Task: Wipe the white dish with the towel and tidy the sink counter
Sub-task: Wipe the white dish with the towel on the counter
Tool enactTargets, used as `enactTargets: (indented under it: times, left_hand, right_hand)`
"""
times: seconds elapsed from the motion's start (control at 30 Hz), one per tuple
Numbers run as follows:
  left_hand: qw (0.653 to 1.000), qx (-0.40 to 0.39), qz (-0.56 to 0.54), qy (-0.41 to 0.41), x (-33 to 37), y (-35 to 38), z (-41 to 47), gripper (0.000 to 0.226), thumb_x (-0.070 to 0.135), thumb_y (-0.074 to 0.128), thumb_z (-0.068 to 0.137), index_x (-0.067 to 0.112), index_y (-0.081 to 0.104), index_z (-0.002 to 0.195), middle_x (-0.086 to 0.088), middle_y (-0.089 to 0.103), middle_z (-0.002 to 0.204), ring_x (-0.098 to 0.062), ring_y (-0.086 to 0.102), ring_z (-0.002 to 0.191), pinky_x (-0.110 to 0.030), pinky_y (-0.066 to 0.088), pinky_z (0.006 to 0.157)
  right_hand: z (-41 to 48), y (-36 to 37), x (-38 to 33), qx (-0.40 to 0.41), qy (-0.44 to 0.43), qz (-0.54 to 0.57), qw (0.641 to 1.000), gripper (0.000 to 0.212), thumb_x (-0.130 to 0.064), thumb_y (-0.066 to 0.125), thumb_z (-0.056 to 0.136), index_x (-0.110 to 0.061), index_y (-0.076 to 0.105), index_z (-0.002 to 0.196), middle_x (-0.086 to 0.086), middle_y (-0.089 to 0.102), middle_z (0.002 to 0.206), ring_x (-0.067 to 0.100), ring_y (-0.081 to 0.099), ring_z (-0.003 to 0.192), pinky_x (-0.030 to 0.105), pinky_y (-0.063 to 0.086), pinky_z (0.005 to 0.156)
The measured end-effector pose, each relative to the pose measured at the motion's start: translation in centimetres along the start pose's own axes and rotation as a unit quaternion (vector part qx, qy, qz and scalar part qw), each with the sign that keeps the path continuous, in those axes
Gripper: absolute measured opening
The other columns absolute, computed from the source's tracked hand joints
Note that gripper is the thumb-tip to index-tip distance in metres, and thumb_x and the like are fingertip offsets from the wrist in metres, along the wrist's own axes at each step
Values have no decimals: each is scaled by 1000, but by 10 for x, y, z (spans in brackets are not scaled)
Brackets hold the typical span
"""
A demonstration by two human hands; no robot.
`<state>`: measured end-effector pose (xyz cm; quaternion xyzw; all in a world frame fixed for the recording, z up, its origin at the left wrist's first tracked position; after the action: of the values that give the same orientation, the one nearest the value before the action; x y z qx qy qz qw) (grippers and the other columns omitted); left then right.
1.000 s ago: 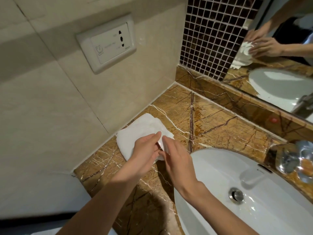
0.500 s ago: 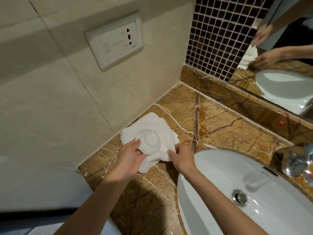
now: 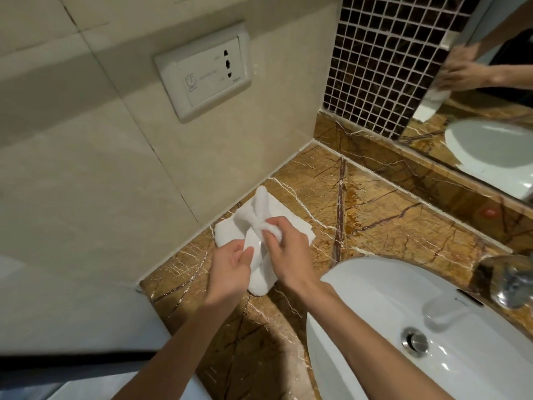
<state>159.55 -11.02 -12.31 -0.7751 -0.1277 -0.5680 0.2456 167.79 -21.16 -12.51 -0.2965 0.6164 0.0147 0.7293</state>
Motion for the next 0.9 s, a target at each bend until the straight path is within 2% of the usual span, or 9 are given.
enactTargets:
  times: [0.13,0.23,0.33,0.4,0.47,0.53,0.63,0.73,0.9]
  left_hand:
    - [999,-23,33,19,4,4,-3,15,10,47,96,7,60,90,-2,66,75,0,62,66,-13,47,58]
    - [999,17,33,-1,2,2,3,15,15,47,97,11,61,91,-11,69,87,-22,68,84,-38,56,75]
    - [999,22,34,-13,1,0,7,17,14,48,96,2,60,94,-20,68,89,-35,66,87,-48,54,77]
    - [1000,11,17,-16,1,-2,7,17,11,48,96,1,61,93,-19,69,87,-34,67,86,-43,56,71]
    - [1000,0,-19,-22,-1,-5,5,17,8,48,96,11,63,90,-3,74,82,-20,71,81,-24,56,60]
    - [996,-2,-81,-36,-6,-6,2,19,7,48,95,17,63,92,4,75,83,-11,71,80,-17,53,60]
    - [977,43,-198,-63,-14,-11,0,19,5,48,94,18,61,93,4,74,87,-9,71,82,-18,55,62]
    - [942,70,-320,-78,-18,-11,1,18,6,45,96,7,60,106,-9,74,98,-21,71,92,-26,58,68]
    - [897,123,-411,-109,-16,-5,9,20,11,41,99,6,59,108,-12,75,92,-24,72,85,-29,58,59]
  right_hand:
    - [9,-9,5,0,24,12,1000,9,-23,53,97,-21,60,103,-8,65,84,-6,57,67,10,42,54]
    - [-3,-6,-5,-22,-35,-12,999,5,-23,52,98,-26,56,99,-15,61,74,-6,56,61,11,40,49]
    - [-13,-5,-5,-34,-69,-17,997,4,-21,52,98,-23,55,100,-18,55,67,-6,54,58,11,36,46]
    - [-12,-5,-2,-34,-62,-14,997,4,-22,51,98,-22,55,100,-17,55,67,-6,53,56,12,35,46]
    - [-6,-4,0,-28,-40,-12,999,8,-23,51,98,-19,57,102,-13,57,69,-7,53,58,12,36,46]
    - [-2,-3,5,-16,-11,-8,1000,12,-23,51,98,-17,58,105,-9,61,76,-9,55,62,12,39,49]
    - [0,-2,16,2,53,29,998,12,-24,50,98,-19,59,104,-5,65,86,-4,58,70,12,40,53]
    - [-5,-1,22,24,110,81,990,13,-22,50,98,-15,60,103,-8,64,84,-10,56,65,9,40,52]
    - [-31,9,12,27,114,98,988,10,-27,49,98,-23,57,102,-9,64,84,-10,57,68,9,41,54]
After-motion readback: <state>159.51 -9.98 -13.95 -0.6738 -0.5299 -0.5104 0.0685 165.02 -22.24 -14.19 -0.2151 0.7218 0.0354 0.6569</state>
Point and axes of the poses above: each hand's wrist, its own z-axis towards the middle knuckle, its own y-axis out of the palm, x = y × z, the point moved 5 cm from there along z, towards the middle knuckle
